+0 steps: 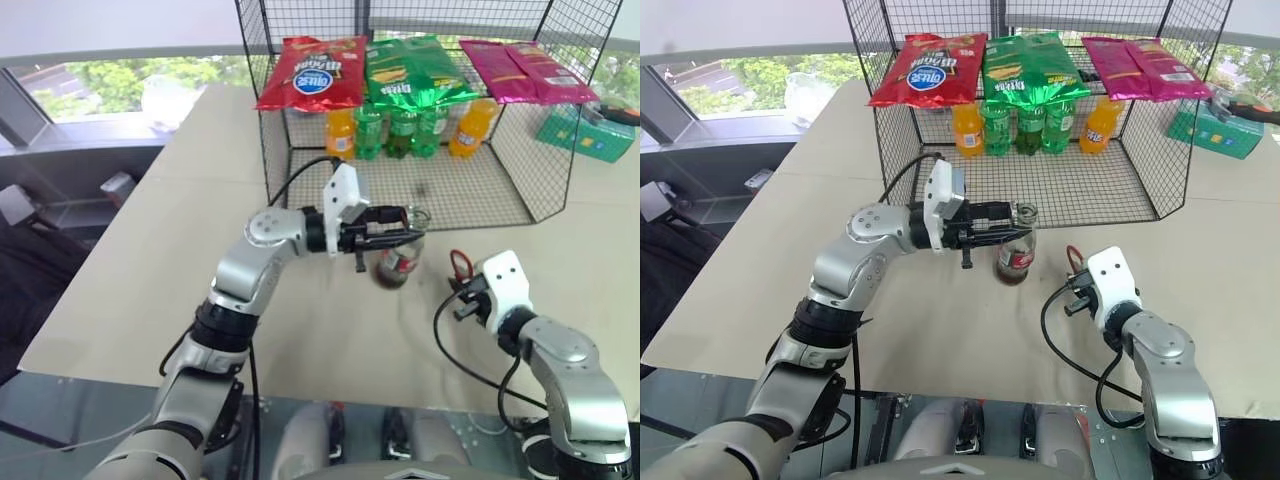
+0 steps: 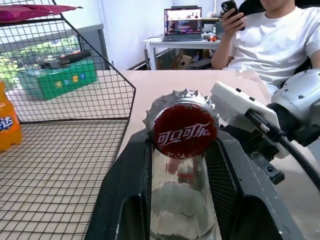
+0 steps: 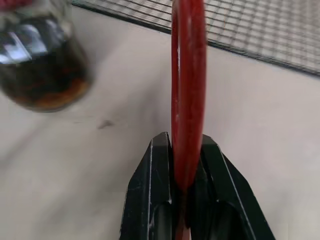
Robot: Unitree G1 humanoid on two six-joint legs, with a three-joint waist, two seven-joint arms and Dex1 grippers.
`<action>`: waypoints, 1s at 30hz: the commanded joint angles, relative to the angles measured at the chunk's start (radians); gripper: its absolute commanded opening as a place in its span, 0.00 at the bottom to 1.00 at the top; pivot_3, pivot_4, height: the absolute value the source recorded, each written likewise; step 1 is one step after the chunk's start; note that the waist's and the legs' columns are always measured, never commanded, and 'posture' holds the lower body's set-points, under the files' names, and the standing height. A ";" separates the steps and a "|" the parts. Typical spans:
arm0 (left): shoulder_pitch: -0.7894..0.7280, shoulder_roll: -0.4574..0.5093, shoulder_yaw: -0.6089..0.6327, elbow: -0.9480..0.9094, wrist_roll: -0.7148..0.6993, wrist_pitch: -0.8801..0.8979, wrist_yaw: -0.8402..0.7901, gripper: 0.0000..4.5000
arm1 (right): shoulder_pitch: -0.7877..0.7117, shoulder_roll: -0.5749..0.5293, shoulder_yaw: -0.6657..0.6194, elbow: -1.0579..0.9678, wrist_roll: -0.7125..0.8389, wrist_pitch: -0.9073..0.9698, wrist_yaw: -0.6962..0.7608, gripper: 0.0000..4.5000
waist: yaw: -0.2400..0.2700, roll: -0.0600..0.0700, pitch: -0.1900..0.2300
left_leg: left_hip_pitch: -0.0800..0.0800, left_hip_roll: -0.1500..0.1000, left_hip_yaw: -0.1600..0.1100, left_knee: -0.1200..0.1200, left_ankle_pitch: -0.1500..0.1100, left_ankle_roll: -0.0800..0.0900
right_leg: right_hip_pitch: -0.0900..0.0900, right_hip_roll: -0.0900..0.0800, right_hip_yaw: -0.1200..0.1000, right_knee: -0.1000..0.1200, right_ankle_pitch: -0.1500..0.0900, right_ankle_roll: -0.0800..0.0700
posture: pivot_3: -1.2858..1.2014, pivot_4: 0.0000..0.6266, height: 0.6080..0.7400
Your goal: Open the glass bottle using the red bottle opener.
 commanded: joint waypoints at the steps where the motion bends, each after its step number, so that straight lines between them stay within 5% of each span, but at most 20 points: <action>1: 0.021 0.012 -0.019 -0.007 0.018 0.002 0.005 0.22 | -0.023 -0.015 -0.044 0.002 0.082 0.098 0.006 0.26 | 0.004 0.000 0.000 | 0.000 0.000 0.000 0.000 0.000 0.000 | 0.000 0.000 0.000 -0.001 0.000 0.000 | 0.52 0.24 1.00; 8: 0.027 0.015 -0.014 -0.011 0.016 -0.008 0.010 0.22 | -0.085 -0.076 -0.069 -0.001 0.142 0.133 -0.040 0.99 | 0.006 -0.001 0.001 | -0.002 -0.001 0.000 -0.001 0.000 0.000 | 0.000 0.000 0.000 -0.003 0.000 0.000 | 0.52 0.24 1.00; 13: 0.031 0.005 0.004 -0.016 -0.007 -0.021 0.016 0.22 | -0.096 -0.133 -0.057 -0.025 0.143 0.091 -0.073 0.99 | 0.006 -0.002 0.001 | -0.002 -0.001 0.001 -0.002 0.000 0.000 | 0.000 0.000 0.000 -0.003 0.000 0.000 | 0.52 0.24 1.00; 21: 0.035 0.000 0.063 -0.063 -0.067 0.011 0.045 0.98 | -0.120 -0.159 -0.076 -0.040 0.178 -0.017 -0.093 1.00 | 0.006 -0.006 0.009 | -0.003 -0.001 0.001 -0.002 0.000 0.000 | -0.002 0.000 0.000 -0.003 0.000 0.000 | 0.52 0.24 1.00; 30: 0.158 0.083 0.262 -0.255 -0.280 0.206 0.154 0.99 | 0.001 -0.155 -0.138 -0.086 0.252 -0.274 -0.058 1.00 | 0.005 -0.007 0.013 | -0.003 -0.001 0.002 -0.006 0.001 -0.001 | -0.002 0.001 0.000 -0.005 0.000 0.000 | 0.52 0.24 1.00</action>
